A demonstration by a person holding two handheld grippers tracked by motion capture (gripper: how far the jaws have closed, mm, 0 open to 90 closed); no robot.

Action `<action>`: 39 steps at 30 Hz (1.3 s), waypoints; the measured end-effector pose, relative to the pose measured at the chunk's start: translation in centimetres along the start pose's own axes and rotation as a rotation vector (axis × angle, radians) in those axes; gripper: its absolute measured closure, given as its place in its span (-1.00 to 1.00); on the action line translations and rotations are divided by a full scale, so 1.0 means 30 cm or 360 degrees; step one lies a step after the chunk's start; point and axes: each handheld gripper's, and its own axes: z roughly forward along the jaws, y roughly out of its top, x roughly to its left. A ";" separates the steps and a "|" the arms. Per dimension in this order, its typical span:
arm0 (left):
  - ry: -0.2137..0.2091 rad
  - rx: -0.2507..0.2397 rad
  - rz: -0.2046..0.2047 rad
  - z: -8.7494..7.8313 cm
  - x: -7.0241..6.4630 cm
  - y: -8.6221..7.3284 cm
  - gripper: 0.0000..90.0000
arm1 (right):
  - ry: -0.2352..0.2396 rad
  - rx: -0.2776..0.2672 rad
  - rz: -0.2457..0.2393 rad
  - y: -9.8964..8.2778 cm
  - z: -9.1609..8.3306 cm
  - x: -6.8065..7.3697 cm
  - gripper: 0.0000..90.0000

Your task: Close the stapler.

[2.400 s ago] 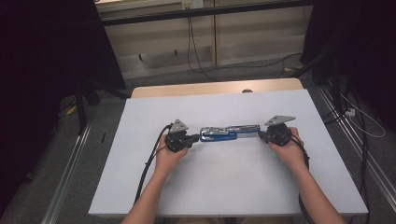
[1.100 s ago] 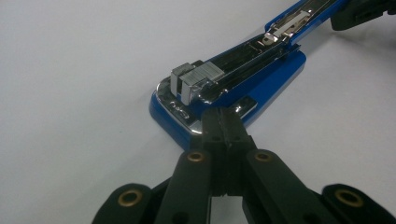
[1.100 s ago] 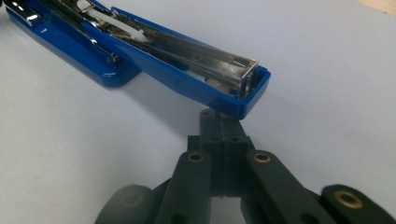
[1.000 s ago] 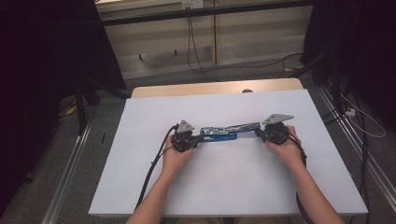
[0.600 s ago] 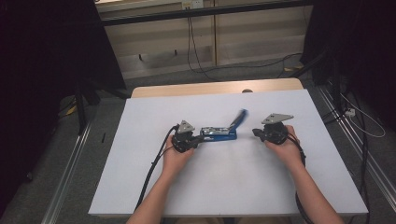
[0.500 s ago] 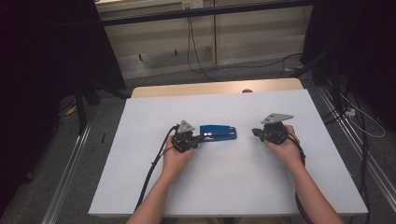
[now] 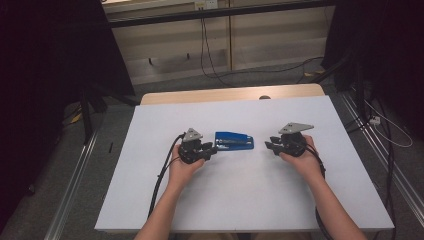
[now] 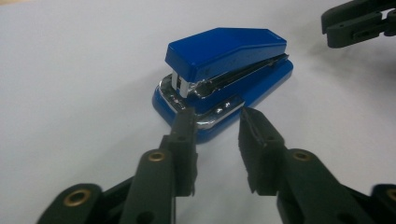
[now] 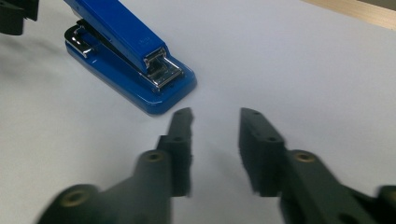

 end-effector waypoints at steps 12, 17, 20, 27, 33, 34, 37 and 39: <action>-0.0042 -0.0007 -0.0034 -0.099 0.003 -0.016 -0.27 | 0.0023 -0.0079 0.0074 0.003 -0.051 0.018 -0.22; -0.0030 -0.0043 -0.0053 -0.136 0.009 -0.024 -0.43 | 0.0035 -0.0052 0.0057 -0.016 -0.073 0.030 -0.34; -0.0013 -0.0036 -0.0041 -0.160 0.011 -0.031 -0.53 | 0.0024 -0.0051 0.0063 -0.027 -0.085 0.034 -0.39; 0.0023 -0.0041 -0.0081 -0.212 0.033 -0.054 -0.67 | 0.0021 -0.0067 0.0043 -0.042 -0.125 0.056 -0.44; 0.0038 -0.0062 -0.0106 -0.240 0.049 -0.069 -0.71 | 0.0018 -0.0053 0.0051 -0.072 -0.153 0.074 -0.47; 0.0040 -0.0059 -0.0102 -0.244 0.051 -0.071 -0.71 | 0.0022 -0.0055 0.0052 -0.077 -0.158 0.075 -0.47; 0.0055 -0.0059 -0.0104 -0.257 0.057 -0.082 -0.73 | 0.0020 -0.0055 0.0058 -0.089 -0.172 0.077 -0.48; 0.0061 -0.0064 -0.0100 -0.267 0.062 -0.089 -0.74 | 0.0018 -0.0060 0.0064 -0.096 -0.182 0.077 -0.48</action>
